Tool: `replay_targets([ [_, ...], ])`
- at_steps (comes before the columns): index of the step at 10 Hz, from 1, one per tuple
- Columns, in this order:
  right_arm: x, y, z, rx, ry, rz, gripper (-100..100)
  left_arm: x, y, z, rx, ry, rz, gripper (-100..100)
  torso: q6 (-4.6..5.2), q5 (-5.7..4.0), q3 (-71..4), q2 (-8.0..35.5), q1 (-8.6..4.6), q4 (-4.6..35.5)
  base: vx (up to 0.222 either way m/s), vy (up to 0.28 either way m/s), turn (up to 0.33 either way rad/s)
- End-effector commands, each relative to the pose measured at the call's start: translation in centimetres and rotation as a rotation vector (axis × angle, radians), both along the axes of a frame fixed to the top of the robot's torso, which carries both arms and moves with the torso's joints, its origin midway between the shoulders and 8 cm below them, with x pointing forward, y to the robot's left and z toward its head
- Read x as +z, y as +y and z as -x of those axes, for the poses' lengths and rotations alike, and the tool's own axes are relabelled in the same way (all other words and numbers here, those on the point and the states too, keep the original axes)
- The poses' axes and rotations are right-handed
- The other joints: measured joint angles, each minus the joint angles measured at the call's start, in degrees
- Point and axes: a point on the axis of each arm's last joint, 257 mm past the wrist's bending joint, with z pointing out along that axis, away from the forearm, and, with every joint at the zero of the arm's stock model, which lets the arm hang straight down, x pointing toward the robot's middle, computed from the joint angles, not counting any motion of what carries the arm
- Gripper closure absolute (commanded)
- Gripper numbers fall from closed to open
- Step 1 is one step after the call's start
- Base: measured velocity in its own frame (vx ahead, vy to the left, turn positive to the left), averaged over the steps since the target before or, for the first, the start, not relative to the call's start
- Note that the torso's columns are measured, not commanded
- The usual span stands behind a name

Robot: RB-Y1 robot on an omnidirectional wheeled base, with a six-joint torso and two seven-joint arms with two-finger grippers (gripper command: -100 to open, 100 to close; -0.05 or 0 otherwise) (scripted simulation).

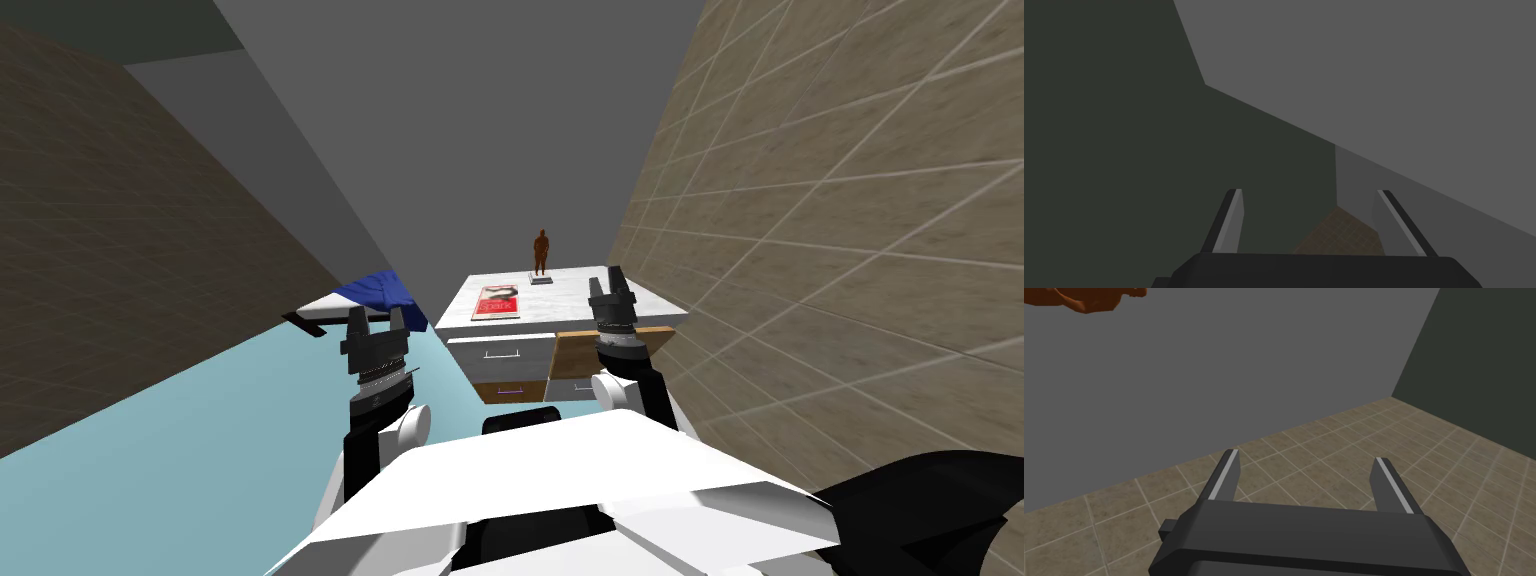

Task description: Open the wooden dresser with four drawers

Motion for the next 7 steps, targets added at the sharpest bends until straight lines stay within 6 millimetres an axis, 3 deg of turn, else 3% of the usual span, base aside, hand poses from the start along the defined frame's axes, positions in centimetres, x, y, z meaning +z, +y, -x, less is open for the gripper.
replay_targets([
  [1,0.0,0.0,0.0,0.0,0.0,0.0,0,0.0,0.0,0.0,0.0,0.0,0.0,0,0.0,0.0,-4.67,2.32,0.0,2.35,0.0,0.0,0.0],
  [7,0.01,0.0,0.01,0.0,0.0,0.0,0,0.01,0.0,0.01,0.0,0.0,0.0,0,0.0,0.0,-53.81,26.93,0.0,26.91,0.0,0.0,0.0],
])
